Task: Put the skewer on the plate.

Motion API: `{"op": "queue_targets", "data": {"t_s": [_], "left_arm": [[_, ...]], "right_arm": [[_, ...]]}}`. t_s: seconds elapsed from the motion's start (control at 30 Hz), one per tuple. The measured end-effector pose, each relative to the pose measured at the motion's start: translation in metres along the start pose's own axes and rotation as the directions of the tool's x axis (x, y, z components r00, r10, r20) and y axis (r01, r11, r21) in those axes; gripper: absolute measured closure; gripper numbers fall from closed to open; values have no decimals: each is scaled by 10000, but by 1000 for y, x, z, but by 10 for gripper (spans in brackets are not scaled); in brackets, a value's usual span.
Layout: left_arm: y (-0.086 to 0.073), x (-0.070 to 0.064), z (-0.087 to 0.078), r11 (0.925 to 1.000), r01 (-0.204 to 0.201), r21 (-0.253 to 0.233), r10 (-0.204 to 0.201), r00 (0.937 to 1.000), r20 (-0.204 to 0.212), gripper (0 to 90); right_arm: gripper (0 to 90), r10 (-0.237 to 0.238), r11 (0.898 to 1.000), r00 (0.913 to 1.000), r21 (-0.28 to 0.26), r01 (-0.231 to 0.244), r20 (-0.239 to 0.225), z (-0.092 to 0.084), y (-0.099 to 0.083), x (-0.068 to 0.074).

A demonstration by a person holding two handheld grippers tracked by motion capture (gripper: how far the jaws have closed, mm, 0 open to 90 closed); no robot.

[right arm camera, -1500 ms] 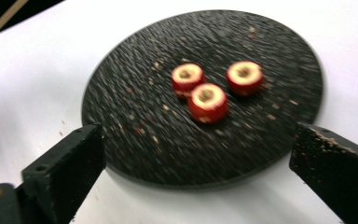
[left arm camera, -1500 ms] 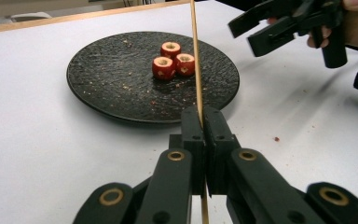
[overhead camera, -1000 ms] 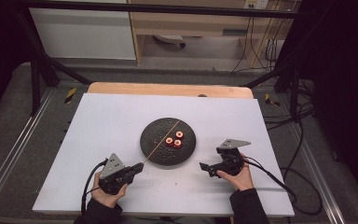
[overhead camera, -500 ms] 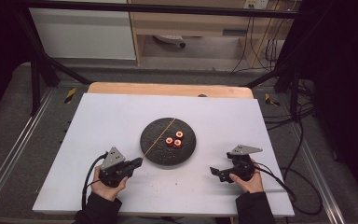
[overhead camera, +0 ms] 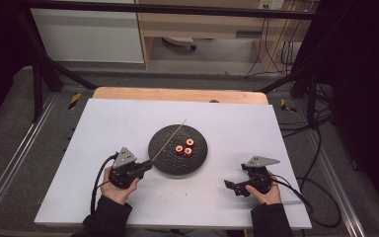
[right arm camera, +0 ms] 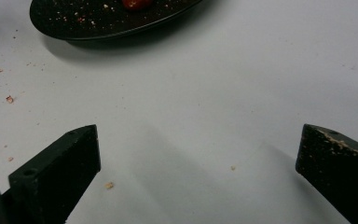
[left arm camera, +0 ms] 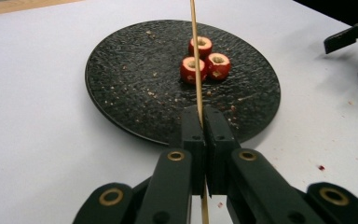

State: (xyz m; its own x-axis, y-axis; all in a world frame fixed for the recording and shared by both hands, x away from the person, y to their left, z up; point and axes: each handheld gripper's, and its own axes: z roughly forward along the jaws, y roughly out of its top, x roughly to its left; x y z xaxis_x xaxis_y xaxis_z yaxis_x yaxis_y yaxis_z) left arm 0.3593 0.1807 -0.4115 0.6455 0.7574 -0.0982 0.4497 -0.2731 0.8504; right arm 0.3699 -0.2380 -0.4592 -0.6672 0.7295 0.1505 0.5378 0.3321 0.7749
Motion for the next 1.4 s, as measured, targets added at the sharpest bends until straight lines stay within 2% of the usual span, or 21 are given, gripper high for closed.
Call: {"op": "queue_targets", "data": {"t_s": [0.4, 0.73, 1.13, 1.4], "left_arm": [[14, 2, 27, 9982, 58, 592, -32, 9991, -429, 879], [13, 2, 51, 9936, 117, 1127, -10, 9955, -947, 879], [9, 0, 70, 9863, 41, 1652, 171, 9918, -1265, 879], [10, -4, 76, 9847, -25, 1740, 259, 9909, -1320, 878]], "right_arm": [[10, -41, 9999, 10000, 154, 42, -72, 1, -2, 2], [12, -54, 9997, 10000, 218, 56, -83, 1, -2, 2], [12, -30, 9997, 10000, 230, 32, -95, 2, -2, 2], [12, -25, 9998, 9999, 221, 27, -98, 1, -2, 2]]}}
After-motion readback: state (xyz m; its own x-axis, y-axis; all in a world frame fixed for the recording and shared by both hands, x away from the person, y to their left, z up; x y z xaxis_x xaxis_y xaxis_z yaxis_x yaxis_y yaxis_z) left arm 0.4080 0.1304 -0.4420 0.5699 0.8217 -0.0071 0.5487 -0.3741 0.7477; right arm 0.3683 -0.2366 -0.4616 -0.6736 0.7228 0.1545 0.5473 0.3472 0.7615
